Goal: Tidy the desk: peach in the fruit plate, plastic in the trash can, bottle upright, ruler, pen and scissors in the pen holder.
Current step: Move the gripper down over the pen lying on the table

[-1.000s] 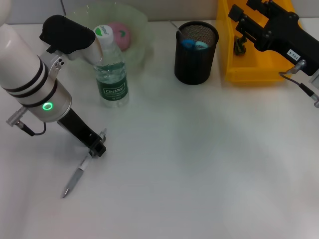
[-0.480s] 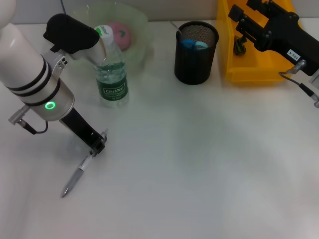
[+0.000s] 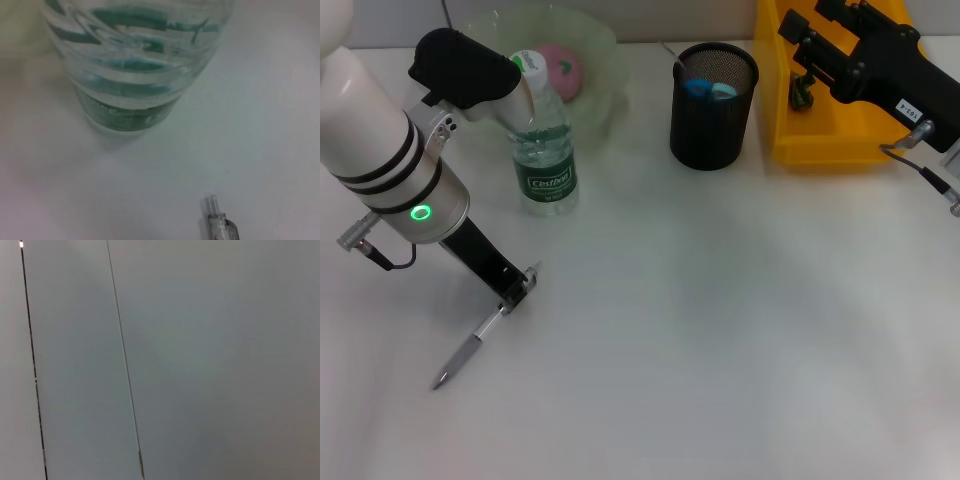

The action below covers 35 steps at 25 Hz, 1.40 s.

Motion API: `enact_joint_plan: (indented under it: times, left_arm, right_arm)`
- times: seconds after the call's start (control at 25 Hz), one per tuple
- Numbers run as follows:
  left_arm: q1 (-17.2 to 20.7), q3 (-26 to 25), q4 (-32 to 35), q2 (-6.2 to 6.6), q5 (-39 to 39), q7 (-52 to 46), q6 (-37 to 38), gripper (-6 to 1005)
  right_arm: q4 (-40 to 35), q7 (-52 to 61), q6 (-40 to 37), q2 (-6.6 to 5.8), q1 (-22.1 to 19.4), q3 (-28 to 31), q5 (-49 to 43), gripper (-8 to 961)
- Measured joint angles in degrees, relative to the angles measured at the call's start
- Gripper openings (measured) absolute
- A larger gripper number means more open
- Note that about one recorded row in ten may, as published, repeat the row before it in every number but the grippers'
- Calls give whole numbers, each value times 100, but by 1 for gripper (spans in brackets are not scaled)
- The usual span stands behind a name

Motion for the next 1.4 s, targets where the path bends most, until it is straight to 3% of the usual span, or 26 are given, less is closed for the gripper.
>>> enact_joint_plan:
  times: [0.8, 1.4]
  left_arm:
    - [36, 17, 221, 13, 0, 11, 56, 104]
    - [-15, 42, 367, -2, -3, -2, 247, 146]
  right_arm:
    - [0, 0, 42, 0, 0, 1, 0, 604]
    - [0, 0, 44, 0, 0, 0, 0, 603]
